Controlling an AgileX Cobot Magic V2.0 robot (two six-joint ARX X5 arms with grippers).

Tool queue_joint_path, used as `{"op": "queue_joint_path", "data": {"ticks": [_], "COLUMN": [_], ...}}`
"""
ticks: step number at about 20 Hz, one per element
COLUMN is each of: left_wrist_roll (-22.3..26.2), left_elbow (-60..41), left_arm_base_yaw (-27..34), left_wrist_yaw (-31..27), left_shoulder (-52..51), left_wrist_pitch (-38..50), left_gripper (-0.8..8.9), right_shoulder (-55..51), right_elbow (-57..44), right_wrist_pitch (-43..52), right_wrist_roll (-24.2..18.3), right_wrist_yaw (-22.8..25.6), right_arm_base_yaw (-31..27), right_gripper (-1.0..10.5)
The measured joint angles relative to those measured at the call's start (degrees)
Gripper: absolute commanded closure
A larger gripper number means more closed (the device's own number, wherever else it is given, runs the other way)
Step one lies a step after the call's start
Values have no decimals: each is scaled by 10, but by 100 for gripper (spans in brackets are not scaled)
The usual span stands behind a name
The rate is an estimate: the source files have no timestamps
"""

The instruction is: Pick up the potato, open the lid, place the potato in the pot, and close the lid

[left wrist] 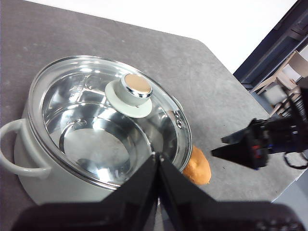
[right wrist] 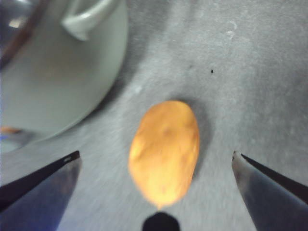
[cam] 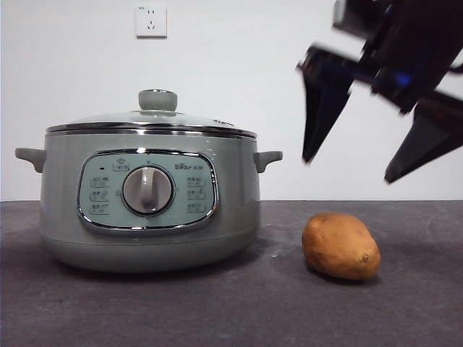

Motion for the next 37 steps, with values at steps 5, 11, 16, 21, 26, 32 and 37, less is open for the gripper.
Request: {"op": "queue_joint_path", "data": {"ticks": [5,11,16,21,26,32,37], "left_wrist_roll": [0,0,0,0,0,0,37], "left_elbow": [0,0,0,0,1,22,123], "left_arm_base_yaw": [0,0,0,0,-7,-81,-184], "left_wrist_yaw": [0,0,0,-3,-3,-54,-206], "left_shoulder": [0,0,0,3,50,156,257], "left_wrist_pitch": [0,0,0,3,61,127,123], "left_gripper": [818,818,818,818,575,522,454], "right_shoulder": [100,168,167,109,-17,-125,-137], "right_elbow": [8,9,9,9,9,9,9], "right_wrist_pitch": [39,56,59,11,-74,-114,-139], "right_wrist_roll": [2,7,10,8,-9,-11,-11], "right_wrist_yaw": [6,6,5,3,4,8,20], "right_arm_base_yaw": [3,3,3,3,3,3,2], "right_gripper": [321,668,957,957,957,957,957]}}
